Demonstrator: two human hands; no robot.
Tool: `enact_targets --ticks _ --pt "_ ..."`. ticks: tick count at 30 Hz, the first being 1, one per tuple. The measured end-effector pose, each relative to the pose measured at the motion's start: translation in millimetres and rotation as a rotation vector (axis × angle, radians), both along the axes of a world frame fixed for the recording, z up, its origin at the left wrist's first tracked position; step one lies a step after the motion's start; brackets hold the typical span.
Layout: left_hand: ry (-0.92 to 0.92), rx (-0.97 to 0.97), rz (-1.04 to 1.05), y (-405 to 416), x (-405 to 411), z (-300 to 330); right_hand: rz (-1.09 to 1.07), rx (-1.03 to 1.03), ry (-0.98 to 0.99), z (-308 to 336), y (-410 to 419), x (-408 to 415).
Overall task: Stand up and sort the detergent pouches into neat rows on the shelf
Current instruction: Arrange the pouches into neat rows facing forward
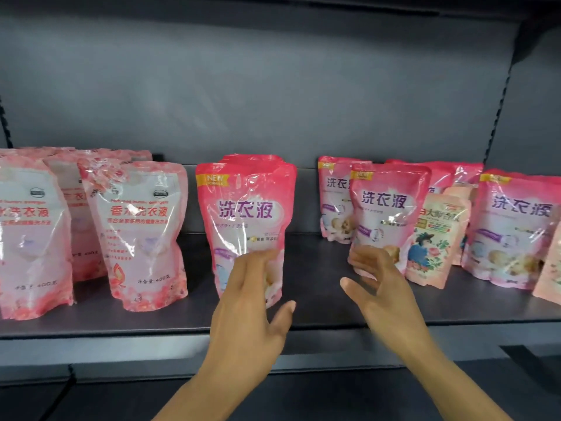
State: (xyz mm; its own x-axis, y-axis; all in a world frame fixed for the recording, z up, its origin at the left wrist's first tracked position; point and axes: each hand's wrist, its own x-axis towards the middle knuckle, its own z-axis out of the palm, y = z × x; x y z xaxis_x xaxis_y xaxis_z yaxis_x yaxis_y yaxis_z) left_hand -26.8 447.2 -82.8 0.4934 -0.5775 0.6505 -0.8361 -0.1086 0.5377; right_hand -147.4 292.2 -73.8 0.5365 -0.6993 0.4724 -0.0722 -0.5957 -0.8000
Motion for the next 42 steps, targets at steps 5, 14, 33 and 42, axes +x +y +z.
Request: enact_targets --ticks 5,14,33,42 --pt "0.067 0.067 -0.154 -53.5 -21.1 1.7 -0.209 -0.053 -0.108 21.3 -45.8 -48.7" --pt "0.299 0.141 -0.202 -165.7 -34.0 -2.1 -0.271 0.115 -0.102 29.6 -167.1 -72.1" --pt "0.519 -0.019 -0.023 -259.8 -40.3 -12.0 -0.392 -0.134 -0.169 8.2 -230.6 -135.1" --pt "0.5 -0.015 -0.025 -264.4 -32.0 -6.7 -0.418 -0.146 -0.196 19.7 -202.3 -139.1"
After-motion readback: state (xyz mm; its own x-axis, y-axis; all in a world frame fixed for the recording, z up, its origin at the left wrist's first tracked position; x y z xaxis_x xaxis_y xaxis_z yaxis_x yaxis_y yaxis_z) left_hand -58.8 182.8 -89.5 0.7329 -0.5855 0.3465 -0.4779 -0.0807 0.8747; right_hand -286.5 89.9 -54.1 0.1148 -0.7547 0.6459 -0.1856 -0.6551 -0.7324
